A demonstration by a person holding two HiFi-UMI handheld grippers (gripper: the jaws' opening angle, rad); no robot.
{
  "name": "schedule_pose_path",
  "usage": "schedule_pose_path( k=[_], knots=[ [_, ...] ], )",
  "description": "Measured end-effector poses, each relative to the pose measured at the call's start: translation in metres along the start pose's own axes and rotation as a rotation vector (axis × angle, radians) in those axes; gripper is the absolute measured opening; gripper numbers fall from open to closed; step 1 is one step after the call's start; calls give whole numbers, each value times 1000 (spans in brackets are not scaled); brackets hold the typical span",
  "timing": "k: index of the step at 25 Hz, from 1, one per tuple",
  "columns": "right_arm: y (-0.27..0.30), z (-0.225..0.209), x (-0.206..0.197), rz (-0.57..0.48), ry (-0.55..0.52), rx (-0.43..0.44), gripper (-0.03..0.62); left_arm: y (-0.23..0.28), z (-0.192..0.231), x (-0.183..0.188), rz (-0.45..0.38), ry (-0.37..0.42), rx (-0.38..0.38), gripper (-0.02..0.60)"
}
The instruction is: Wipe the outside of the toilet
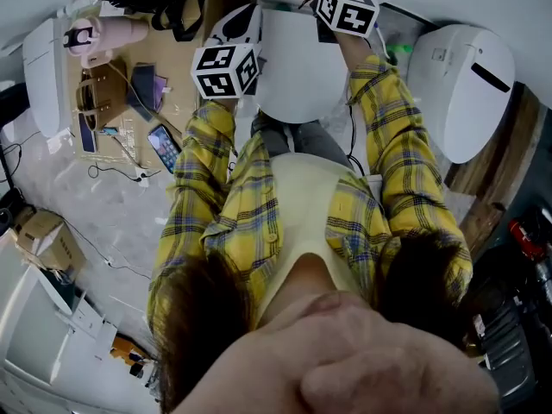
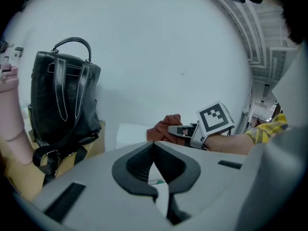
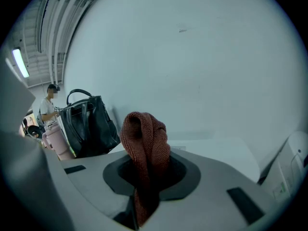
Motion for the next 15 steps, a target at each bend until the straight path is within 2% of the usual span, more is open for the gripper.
schedule_pose_path(
  k=[15],
  knots=[
    [-57, -92, -3, -28, 47, -222, 82, 25, -31, -2, 33, 33, -115, 8]
  ],
)
Point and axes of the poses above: the fingertips, and each gripper's own axes: y forward along the fingers, z to its left, x out of its top, the point moved 7 cm from there along -y, backward along the fingers, and after that the axes turned 3 degrees about -z, right-handed, at the moved point
